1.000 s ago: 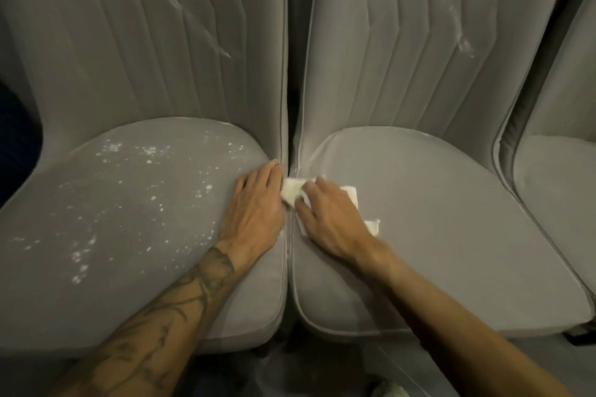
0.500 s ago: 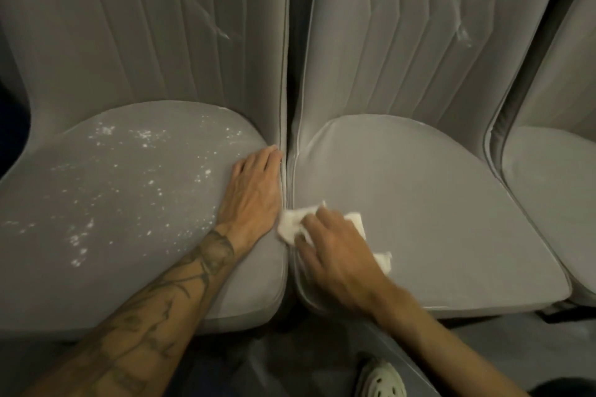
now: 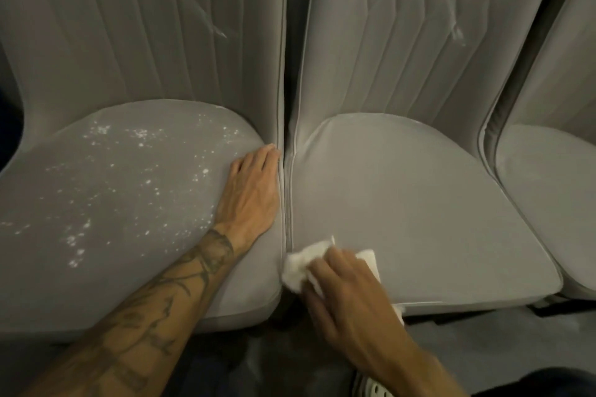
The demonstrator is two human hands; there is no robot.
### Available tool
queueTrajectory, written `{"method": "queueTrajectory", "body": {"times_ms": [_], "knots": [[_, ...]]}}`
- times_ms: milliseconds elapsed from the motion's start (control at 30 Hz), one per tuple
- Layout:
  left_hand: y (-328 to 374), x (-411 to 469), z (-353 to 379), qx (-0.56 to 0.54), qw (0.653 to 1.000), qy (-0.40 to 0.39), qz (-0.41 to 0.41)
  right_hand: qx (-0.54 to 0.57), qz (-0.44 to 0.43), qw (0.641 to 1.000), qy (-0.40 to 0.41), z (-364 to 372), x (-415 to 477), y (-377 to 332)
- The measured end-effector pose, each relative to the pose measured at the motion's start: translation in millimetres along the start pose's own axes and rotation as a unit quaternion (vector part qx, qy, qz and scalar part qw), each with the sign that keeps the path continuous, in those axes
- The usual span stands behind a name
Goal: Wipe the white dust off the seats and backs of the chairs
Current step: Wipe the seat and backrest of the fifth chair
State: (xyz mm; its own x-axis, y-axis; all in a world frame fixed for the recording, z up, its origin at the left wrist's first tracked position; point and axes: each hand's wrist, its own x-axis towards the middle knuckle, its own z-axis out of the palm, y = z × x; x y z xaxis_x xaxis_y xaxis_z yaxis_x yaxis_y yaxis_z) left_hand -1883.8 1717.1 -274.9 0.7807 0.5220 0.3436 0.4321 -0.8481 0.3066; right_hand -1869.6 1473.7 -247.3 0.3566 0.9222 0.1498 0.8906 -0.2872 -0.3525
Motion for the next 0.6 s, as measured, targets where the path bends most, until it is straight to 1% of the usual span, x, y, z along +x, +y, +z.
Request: {"method": "queueTrajectory", "body": {"times_ms": [67,100,167,233,333,467,533,600], "knots": [[0.9,-0.4,-1.1,-0.001,1.000,0.006,0.003,-0.001,-0.005,1.000,-0.027,-7.4,-32.6,3.5],[0.7,-0.8,-1.6,-0.002,1.000,0.006,0.002,-0.005,-0.001,1.000,-0.025,-8.9,-36.5,5.3],[0.3,-0.5,-2.0,-0.003,1.000,0.000,0.001,-0.006,0.017,1.000,0.008,-9.4,-20.1,2.2],[1.4,-0.3,-2.7,-0.001,1.000,-0.005,0.000,-0.008,0.049,0.998,0.040,-5.7,15.5,-7.0],[1.6,0.0,-3.3,-0.001,1.000,-0.009,0.000,-0.028,0.060,0.997,0.037,1.9,40.6,-12.8],[3.7,0.1,-3.8,0.011,1.000,-0.011,-0.002,0.004,0.053,0.998,0.014,-1.5,7.0,-1.7],[5.9,0.5,-5.1,0.017,1.000,-0.008,-0.005,0.001,0.074,0.997,0.033,-1.6,16.1,9.7],[7.7,0.9,-7.5,0.017,1.000,-0.009,-0.011,-0.005,0.105,0.993,0.052,-0.4,50.8,22.3]]}}
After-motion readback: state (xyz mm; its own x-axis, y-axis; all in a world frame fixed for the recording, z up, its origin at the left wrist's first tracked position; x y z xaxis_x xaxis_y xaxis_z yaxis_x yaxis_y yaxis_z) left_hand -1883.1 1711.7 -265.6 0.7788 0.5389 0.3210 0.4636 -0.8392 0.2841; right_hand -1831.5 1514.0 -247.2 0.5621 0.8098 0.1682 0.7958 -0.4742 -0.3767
